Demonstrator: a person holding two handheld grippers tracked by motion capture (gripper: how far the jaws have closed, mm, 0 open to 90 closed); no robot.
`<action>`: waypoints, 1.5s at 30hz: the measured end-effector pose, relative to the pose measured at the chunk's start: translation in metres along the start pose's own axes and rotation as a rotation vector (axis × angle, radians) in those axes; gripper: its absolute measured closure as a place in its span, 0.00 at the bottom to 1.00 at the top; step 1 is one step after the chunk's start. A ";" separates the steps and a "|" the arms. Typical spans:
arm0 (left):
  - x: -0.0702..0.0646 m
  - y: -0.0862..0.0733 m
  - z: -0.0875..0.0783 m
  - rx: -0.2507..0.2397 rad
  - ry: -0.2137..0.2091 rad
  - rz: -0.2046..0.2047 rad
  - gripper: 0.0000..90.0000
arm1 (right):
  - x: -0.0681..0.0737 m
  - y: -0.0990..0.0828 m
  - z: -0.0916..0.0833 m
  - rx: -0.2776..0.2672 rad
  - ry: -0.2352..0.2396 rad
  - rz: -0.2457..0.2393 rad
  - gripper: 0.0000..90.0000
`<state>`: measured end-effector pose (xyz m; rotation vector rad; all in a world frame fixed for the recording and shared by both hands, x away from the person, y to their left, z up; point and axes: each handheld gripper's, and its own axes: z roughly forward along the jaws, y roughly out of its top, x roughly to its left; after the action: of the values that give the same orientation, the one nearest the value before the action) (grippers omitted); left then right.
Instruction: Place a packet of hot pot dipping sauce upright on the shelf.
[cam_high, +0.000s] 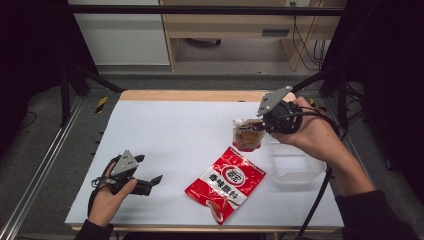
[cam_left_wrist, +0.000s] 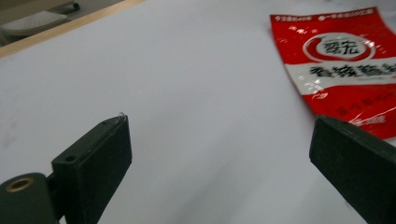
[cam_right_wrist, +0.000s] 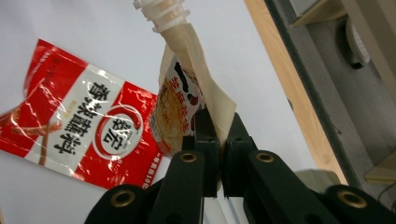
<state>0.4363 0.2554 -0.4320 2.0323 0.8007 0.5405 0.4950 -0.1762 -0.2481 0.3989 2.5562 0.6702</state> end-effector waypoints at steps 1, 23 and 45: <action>0.001 -0.004 -0.001 0.003 0.014 -0.005 0.06 | -0.003 -0.004 -0.004 -0.002 -0.008 0.007 0.98; 0.009 -0.013 0.001 0.031 0.080 -0.027 0.06 | -0.049 -0.070 -0.020 0.041 -0.111 0.070 0.98; 0.007 -0.014 0.005 0.050 0.063 -0.028 0.07 | -0.073 -0.120 0.026 0.088 -0.102 0.150 0.98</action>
<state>0.4395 0.2635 -0.4463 2.0554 0.8870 0.5771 0.5515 -0.2944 -0.3043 0.6435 2.4828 0.5756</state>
